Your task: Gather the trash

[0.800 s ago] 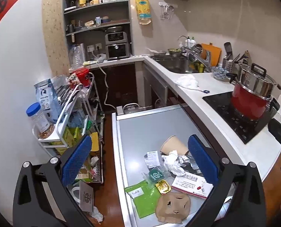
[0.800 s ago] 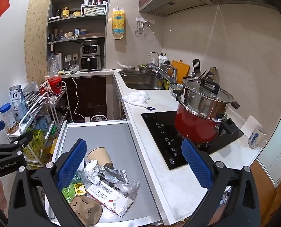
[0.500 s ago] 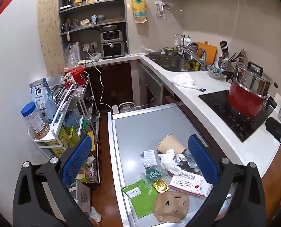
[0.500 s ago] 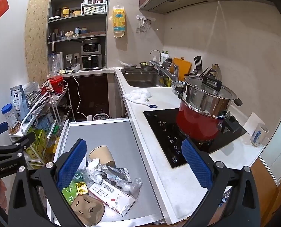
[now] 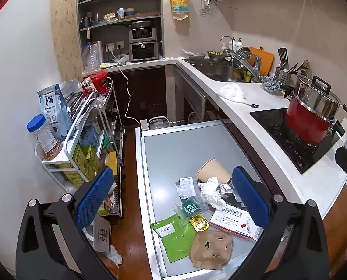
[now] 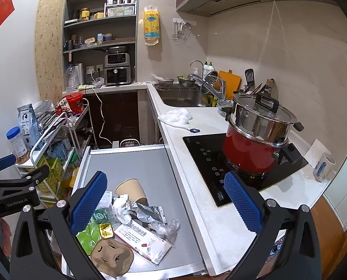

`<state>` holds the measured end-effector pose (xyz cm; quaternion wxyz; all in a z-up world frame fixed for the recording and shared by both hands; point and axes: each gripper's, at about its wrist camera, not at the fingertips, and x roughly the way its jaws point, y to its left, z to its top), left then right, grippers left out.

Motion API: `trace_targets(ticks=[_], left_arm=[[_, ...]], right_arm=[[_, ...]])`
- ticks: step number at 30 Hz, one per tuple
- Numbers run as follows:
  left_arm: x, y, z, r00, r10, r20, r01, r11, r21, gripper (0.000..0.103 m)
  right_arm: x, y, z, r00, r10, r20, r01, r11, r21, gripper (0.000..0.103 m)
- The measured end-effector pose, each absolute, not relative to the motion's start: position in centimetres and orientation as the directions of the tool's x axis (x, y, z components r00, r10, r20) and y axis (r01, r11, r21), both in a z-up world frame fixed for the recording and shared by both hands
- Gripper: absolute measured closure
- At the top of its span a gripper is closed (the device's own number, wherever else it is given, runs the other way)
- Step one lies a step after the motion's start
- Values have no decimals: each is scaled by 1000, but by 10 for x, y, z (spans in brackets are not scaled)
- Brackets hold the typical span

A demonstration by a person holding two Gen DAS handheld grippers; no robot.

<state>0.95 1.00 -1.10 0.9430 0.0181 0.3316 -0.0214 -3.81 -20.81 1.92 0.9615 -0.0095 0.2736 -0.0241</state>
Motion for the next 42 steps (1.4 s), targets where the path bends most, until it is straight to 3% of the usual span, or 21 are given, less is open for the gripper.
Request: trace_targets(ticks=[42], left_arm=[[5,14,-4,790,-33,-612,48,999,9,2]], right_arm=[[-41,-201,23,851,-34,-523,24,999,-26,4]])
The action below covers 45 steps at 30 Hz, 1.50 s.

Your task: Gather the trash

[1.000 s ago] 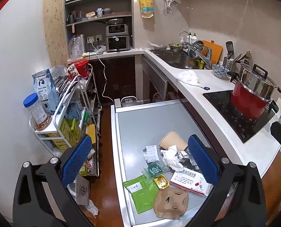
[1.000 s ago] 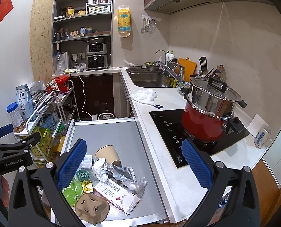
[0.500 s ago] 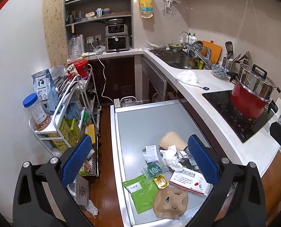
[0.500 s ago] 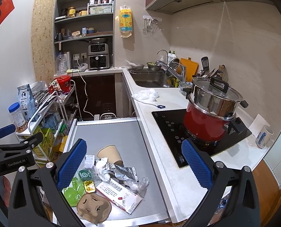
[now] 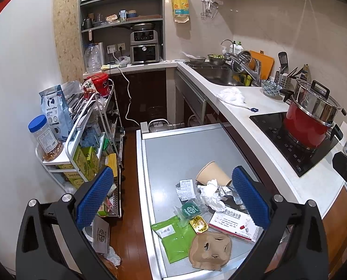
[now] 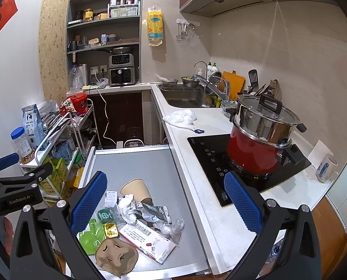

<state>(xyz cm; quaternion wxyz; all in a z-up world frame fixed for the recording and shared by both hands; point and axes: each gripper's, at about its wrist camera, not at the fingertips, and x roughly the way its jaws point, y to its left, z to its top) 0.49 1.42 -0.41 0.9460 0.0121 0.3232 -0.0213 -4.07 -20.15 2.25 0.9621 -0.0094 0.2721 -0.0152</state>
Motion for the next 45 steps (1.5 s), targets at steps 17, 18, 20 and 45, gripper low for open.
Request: trace_targets(ticks=[17,18,20,45], left_arm=[[5,18,0,795,-23,-606,35,999,8,2],[5,17,0,796,-22,-605,33,999,7,2],[5,17,0,796,-21,-604,33,999,8,2],[30,50,-68,674,-71,-735,76,997,-27,2]], right_arm=[[-41,-197,11,837,-39,-546,27,999,-30,4],[-40,-198,12,835,-38,-548,27,999,-28,4],[-39,-197,10,832,-36,-554,25,999,-27,4],[-1,-198,-65,644,100,-759,-118,993,30,4]])
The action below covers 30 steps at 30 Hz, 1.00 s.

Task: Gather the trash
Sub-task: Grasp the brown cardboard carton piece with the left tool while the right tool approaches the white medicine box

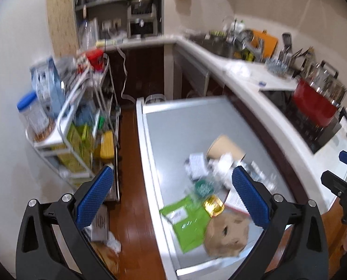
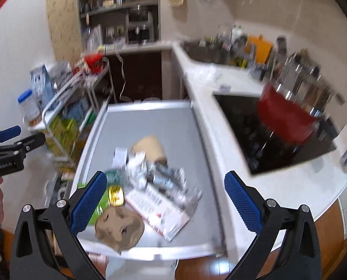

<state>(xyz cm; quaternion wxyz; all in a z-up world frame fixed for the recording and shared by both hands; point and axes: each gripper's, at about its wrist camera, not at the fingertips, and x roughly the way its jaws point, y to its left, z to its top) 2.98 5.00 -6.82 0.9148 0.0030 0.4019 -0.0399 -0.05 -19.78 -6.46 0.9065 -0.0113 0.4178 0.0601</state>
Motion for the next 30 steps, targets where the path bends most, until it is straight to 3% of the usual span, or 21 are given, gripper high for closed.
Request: trace_targets(ticks=[12,18,30], left_arm=[[-9,7,-157,485,-236,-842,280,954,-106,2],[-24,-27,-192,433,-260,-863,385,919,-84,2],[-12,-56,-225,419,-223,-880,400,915,-41,2]], right_arm=[[38,-176,-167,461,60,-886,-202,979,-39,7],[61,-162,-198,382,57,-922,-280,958,-56,16],[78,-160,-239,257,49,-965,-412,909,-63,16]])
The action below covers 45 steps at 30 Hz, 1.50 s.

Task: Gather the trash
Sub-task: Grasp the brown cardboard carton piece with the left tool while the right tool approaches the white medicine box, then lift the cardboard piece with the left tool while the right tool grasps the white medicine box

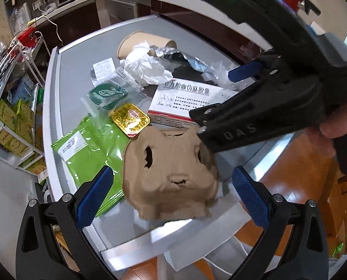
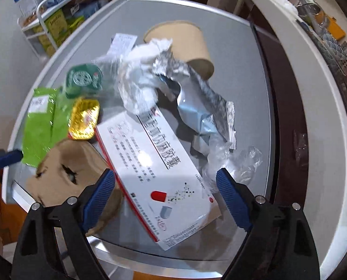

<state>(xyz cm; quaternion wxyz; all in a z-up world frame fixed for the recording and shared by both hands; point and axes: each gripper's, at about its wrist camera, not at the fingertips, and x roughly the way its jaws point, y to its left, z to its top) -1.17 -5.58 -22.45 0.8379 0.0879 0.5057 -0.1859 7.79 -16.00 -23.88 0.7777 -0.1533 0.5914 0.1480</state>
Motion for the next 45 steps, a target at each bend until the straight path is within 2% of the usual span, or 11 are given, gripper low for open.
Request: trace_targets(ticks=[1,3,4,5,8,12,22,26,31,42,45], left_arm=[[-10,-57,-228,412,-217,-885,399,916,-39,2],[-6,-57,-236,389,-219,-895,396,917,-52,15],[-5,-56,-241,372,-217,-902,394,917,-58,25],[-3,-55,-244,358,-227,-906,392,917,-75,26],[-3,-48,-243,355,-271,-895,380,916,-126,26],[-6,-40,-238,372,-252,-893,368,924,-107,26],[-11,12,-206,416,-255,-873,262,953,-153,27],[-4,17,-198,437,-251,-864,233,959,-161,27],[0,22,-193,457,-252,-853,223,961,-165,27],[7,30,-200,429,-253,-867,217,961,-173,27],[3,26,-202,424,-241,-873,230,961,-153,14]], right_arm=[[78,-160,-240,252,52,-966,-420,906,-61,16],[79,-160,-240,255,54,-965,-424,904,-62,16],[80,-161,-240,255,54,-965,-422,904,-61,16],[80,-162,-239,253,58,-966,-420,906,-56,16],[81,-166,-236,254,70,-965,-422,905,-45,16],[81,-170,-236,249,84,-965,-438,898,-36,16],[77,-148,-251,225,73,-971,-510,858,-54,16],[82,-144,-263,179,88,-980,-512,859,-16,16],[81,-148,-257,144,155,-977,-494,867,65,26],[71,-158,-235,188,194,-963,-433,896,96,29],[65,-160,-238,197,191,-962,-430,898,90,29]])
